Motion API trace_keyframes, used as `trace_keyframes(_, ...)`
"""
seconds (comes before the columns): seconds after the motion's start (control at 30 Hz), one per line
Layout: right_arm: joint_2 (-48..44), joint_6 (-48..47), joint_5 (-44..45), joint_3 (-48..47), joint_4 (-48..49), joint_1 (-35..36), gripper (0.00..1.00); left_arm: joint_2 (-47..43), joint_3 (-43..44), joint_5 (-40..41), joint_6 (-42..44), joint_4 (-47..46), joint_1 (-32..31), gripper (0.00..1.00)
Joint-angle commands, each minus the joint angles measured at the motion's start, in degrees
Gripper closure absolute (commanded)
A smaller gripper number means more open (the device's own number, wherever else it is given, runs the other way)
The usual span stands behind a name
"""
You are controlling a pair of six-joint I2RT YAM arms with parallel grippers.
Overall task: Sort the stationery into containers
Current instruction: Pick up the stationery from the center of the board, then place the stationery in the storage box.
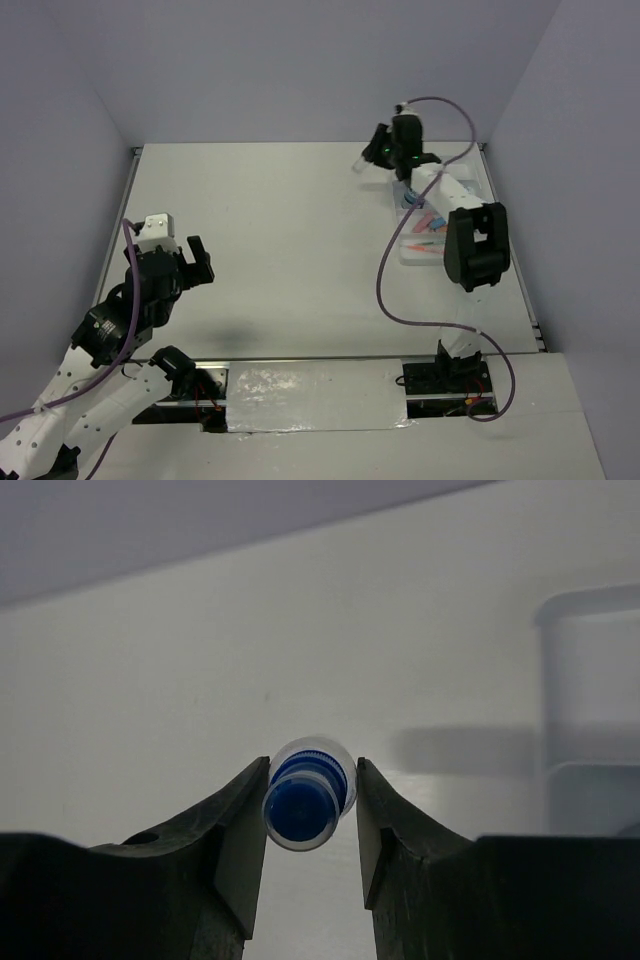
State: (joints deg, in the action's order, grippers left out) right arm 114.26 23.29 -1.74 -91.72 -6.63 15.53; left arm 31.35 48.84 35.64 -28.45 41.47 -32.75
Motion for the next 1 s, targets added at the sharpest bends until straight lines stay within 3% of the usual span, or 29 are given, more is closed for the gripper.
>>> trace_keyframes(0.0, -5.01, 9.83, -6.87, 2.41, 4.96, -9.87, 0.96, -0.85, -0.23, -0.31, 1.29, -2.8, 0.06, 0.01)
trace_keyframes(0.27, -0.71, 19.85, -10.74, 0.15, 4.0, -20.97, 0.95, -0.33, -0.24, -1.18, 1.64, -3.24, 0.06, 0.01)
trace_keyframes(0.6, 8.51, 18.9, -8.02, -9.08, -3.56, -25.63, 0.85, 0.02, -0.41, -2.33, 2.17, -3.68, 0.06, 0.01)
trace_keyframes(0.67, 10.1, 18.99, -10.12, -11.36, -4.44, -26.68, 0.77, 0.11, -0.41, -2.76, 2.52, -3.77, -0.03, 0.01)
trace_keyframes(0.77, 12.91, 17.5, -12.14, -14.7, -6.89, -27.13, 0.37, 0.37, -0.59, -3.12, 2.61, -4.03, 0.06, 0.01)
trace_keyframes(0.8, 14.49, 16.88, -12.15, -18.19, -8.38, -27.13, 0.15, 0.64, -0.5, -3.21, 2.69, -4.03, 0.06, 0.01)
trace_keyframes(0.83, 15.11, 15.83, -11.28, -19.88, -11.62, -27.04, 0.01, 0.81, -0.41, -3.38, 2.78, -4.03, -0.03, 0.01)
trace_keyframes(0.97, 14.6, 14.86, -9.17, -23.32, -14.81, -27.3, 0.0, 1.08, -0.5, -3.29, 2.7, -3.94, 0.06, 0.01)
